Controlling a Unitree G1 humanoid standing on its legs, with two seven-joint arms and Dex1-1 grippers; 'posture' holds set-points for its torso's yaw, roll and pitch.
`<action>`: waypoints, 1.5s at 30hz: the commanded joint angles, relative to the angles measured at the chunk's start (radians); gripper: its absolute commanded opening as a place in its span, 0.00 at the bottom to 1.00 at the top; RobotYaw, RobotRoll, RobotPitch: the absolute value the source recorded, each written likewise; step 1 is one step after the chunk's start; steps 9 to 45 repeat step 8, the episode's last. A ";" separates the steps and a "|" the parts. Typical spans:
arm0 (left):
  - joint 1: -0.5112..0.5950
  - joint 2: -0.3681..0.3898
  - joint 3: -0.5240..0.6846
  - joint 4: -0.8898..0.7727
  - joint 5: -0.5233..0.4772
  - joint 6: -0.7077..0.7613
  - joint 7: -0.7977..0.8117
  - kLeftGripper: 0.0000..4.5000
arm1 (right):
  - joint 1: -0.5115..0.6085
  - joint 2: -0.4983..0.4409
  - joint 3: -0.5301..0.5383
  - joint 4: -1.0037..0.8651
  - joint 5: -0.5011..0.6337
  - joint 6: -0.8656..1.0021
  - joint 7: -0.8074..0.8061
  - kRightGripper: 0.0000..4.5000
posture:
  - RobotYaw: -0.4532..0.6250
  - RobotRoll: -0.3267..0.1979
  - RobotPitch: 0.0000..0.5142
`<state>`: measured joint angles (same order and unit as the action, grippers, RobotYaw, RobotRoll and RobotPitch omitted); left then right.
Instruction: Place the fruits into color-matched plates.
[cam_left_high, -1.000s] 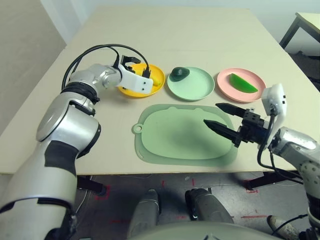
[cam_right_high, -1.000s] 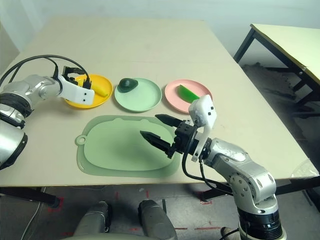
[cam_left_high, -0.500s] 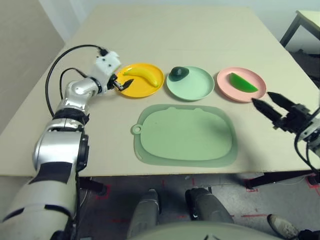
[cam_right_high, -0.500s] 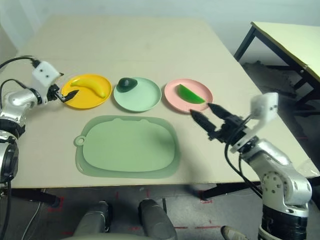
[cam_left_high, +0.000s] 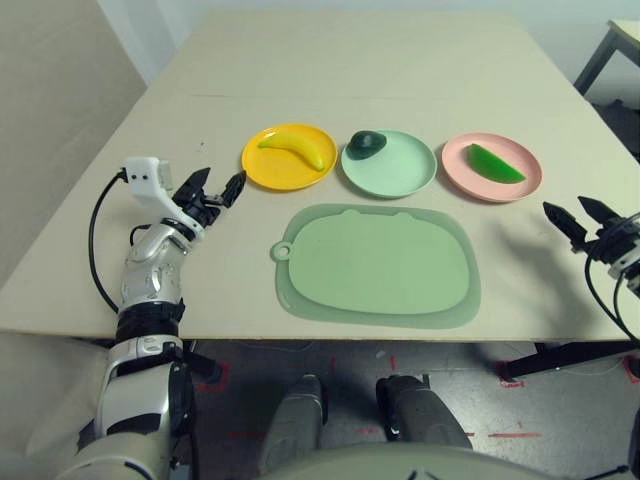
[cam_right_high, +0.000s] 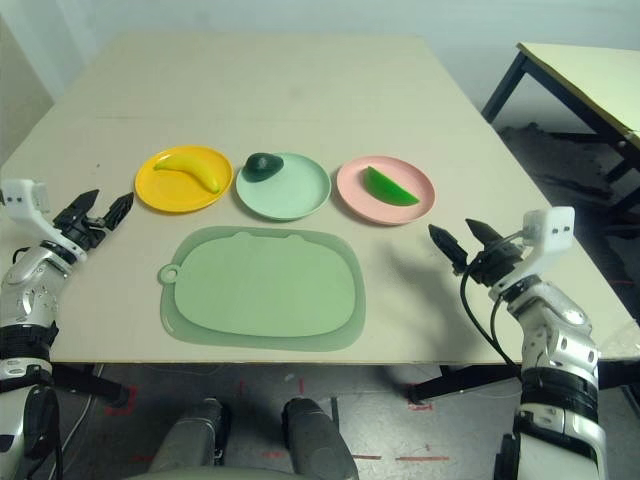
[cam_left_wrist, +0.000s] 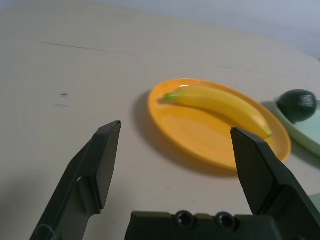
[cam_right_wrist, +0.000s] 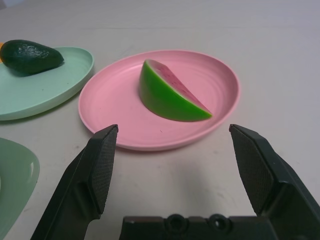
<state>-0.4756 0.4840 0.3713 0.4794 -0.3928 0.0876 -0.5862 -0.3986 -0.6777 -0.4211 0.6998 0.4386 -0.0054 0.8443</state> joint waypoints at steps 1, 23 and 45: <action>0.030 0.018 0.001 -0.040 0.001 0.024 0.010 0.99 | -0.014 0.009 0.003 0.086 -0.026 -0.059 -0.001 1.00 | 0.43 0.62 0.35; 0.023 0.018 -0.014 -0.039 0.007 0.026 0.023 0.99 | 0.052 0.019 -0.036 0.038 0.002 -0.071 -0.022 1.00 | 0.40 0.62 0.36; 0.023 0.018 -0.014 -0.039 0.007 0.026 0.023 0.99 | 0.052 0.019 -0.036 0.038 0.002 -0.071 -0.022 1.00 | 0.40 0.62 0.36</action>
